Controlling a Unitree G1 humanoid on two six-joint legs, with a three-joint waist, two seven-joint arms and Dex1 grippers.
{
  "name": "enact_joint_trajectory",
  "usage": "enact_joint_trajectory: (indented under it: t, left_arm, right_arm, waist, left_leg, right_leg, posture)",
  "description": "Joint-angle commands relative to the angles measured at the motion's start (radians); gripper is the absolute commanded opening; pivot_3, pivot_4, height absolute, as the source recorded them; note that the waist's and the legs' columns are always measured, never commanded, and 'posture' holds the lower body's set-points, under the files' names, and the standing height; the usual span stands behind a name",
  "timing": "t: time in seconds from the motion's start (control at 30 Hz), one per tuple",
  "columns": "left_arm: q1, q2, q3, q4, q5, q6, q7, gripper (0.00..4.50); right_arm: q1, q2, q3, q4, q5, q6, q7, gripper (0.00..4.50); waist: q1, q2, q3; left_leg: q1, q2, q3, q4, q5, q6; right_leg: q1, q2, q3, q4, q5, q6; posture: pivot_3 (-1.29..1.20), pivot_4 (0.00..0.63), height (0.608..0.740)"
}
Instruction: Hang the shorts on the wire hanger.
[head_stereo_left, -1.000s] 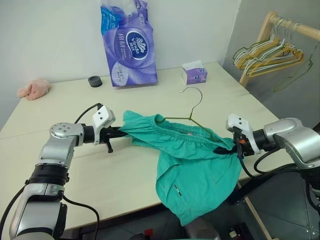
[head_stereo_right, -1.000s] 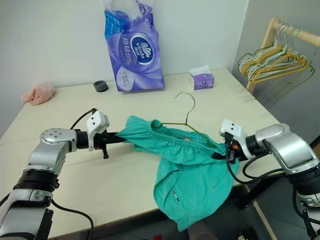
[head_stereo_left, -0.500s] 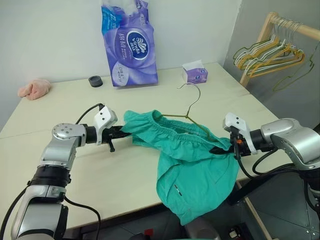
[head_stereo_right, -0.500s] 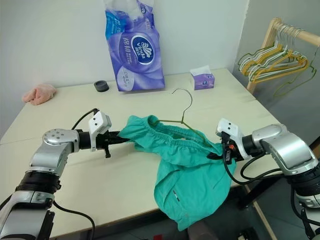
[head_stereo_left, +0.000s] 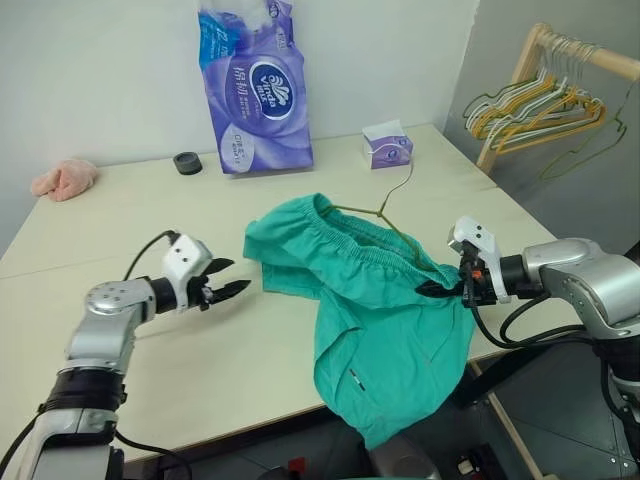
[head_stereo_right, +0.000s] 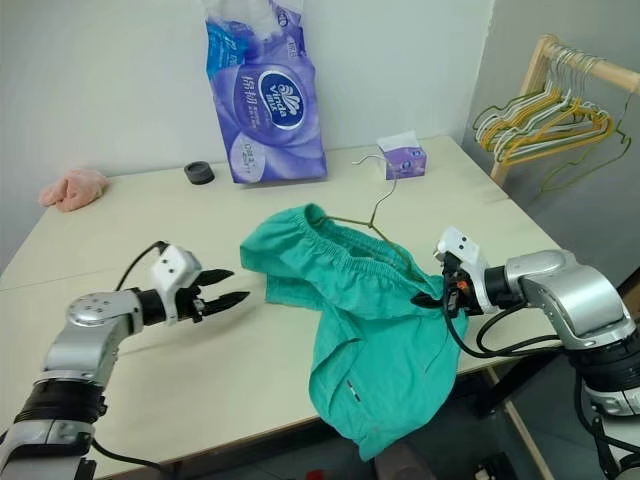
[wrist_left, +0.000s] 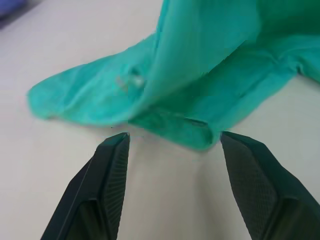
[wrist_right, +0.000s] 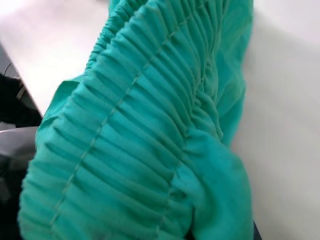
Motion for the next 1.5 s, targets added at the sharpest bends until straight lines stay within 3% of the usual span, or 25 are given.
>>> enact_joint_trajectory:
  t: [0.03, 0.17, 0.33, 0.5, 0.67, 0.83, 1.0, 1.17, 1.33, 1.5]
  left_arm:
    - [0.047, 0.027, 0.020, -0.303, -0.175, 0.175, -0.059, 3.04]
    - [0.017, 0.033, -0.023, -0.525, -0.329, 0.339, -0.086, 3.04]
    - [-0.066, 0.031, -0.107, -0.627, -0.415, 0.427, -0.135, 3.04]
    - [-0.212, -0.081, -0.201, -0.586, -0.450, 0.469, -0.124, 3.04]
    - [-0.291, -0.144, -0.254, -0.524, -0.454, 0.474, -0.154, 3.04]
    - [-0.374, -0.221, -0.324, -0.453, -0.353, 0.398, -0.136, 3.04]
    - [-0.418, -0.318, -0.371, -0.421, -0.271, 0.328, -0.085, 3.04]
    - [-0.460, -0.391, -0.401, -0.399, -0.198, 0.274, -0.033, 3.04]
    - [-0.489, -0.416, -0.402, -0.394, -0.159, 0.260, -0.004, 3.04]
    - [-0.538, -0.426, -0.418, -0.375, -0.100, 0.224, 0.016, 3.04]
  right_arm:
    - [0.035, 0.028, -0.114, -0.045, 0.060, 0.065, -0.075, 0.00]
    - [0.127, 0.052, -0.225, -0.106, 0.099, 0.211, -0.197, 0.00]
    - [0.244, 0.061, -0.375, -0.190, 0.094, 0.367, -0.346, 0.00]
    - [0.383, 0.105, -0.645, -0.272, 0.056, 0.590, -0.469, 0.00]
    - [0.430, 0.111, -0.848, -0.272, 0.023, 0.615, -0.552, 0.00]
    - [0.384, 0.080, -0.946, -0.244, -0.018, 0.615, -0.624, 0.00]
    - [0.235, -0.004, -0.919, -0.142, -0.076, 0.569, -0.679, 0.00]
    - [-0.007, -0.116, -0.760, 0.104, -0.142, 0.398, -0.727, 0.00]
    - [-0.193, -0.197, -0.641, 0.378, -0.178, 0.260, -0.716, 0.00]
    - [-0.378, -0.210, -0.608, 0.610, -0.199, 0.302, -0.761, 0.00]
  waist:
    - [0.008, 0.000, 0.000]
    - [0.033, 0.000, 0.000]
    - [0.029, 0.002, 0.001]
    - [0.024, 0.003, 0.003]
    - [-0.024, 0.007, 0.009]
    - [-0.077, 0.006, 0.012]
    - [-0.142, 0.006, 0.014]
    - [-0.191, 0.003, 0.025]
    - [-0.195, 0.001, 0.038]
    - [-0.192, 0.000, 0.048]
  left_leg:
    - [0.000, -0.001, 0.000, 0.000, 0.000, 0.000]
    - [0.000, -0.002, 0.001, 0.002, 0.000, 0.000]
    - [0.001, -0.002, 0.002, 0.001, 0.000, 0.000]
    - [0.000, -0.002, 0.003, 0.001, 0.000, 0.000]
    - [0.004, 0.001, 0.011, 0.000, -0.001, 0.001]
    - [0.005, 0.002, 0.018, -0.005, -0.001, 0.002]
    - [0.009, 0.001, 0.028, -0.013, -0.002, 0.004]
    - [0.010, 0.001, 0.032, -0.013, -0.004, 0.007]
    - [0.013, 0.001, 0.033, -0.015, -0.005, 0.009]
    - [0.015, 0.000, 0.037, -0.014, -0.005, 0.009]
  right_leg:
    - [0.000, -0.001, 0.000, 0.000, 0.000, 0.000]
    - [0.002, -0.001, 0.001, -0.001, 0.000, 0.000]
    - [0.002, 0.001, 0.002, 0.000, 0.000, 0.000]
    - [0.003, 0.008, 0.003, -0.001, -0.002, 0.003]
    - [0.002, 0.012, 0.012, -0.002, -0.004, 0.006]
    - [0.002, 0.014, 0.019, -0.003, -0.006, 0.007]
    - [0.002, 0.013, 0.028, -0.006, -0.007, 0.010]
    - [0.003, 0.012, 0.031, -0.006, -0.007, 0.011]
    - [0.005, 0.012, 0.032, -0.007, -0.008, 0.011]
    - [0.005, 0.010, 0.036, -0.005, -0.008, 0.011]
  posture:
    - [-0.38, 0.046, 0.740]
    - [-0.39, 0.056, 0.740]
    - [-0.42, 0.064, 0.740]
    - [-0.51, 0.087, 0.740]
    - [-0.57, 0.101, 0.740]
    - [-0.59, 0.110, 0.740]
    - [-0.59, 0.120, 0.740]
    - [-0.57, 0.128, 0.740]
    - [-0.54, 0.134, 0.740]
    - [-0.53, 0.133, 0.740]
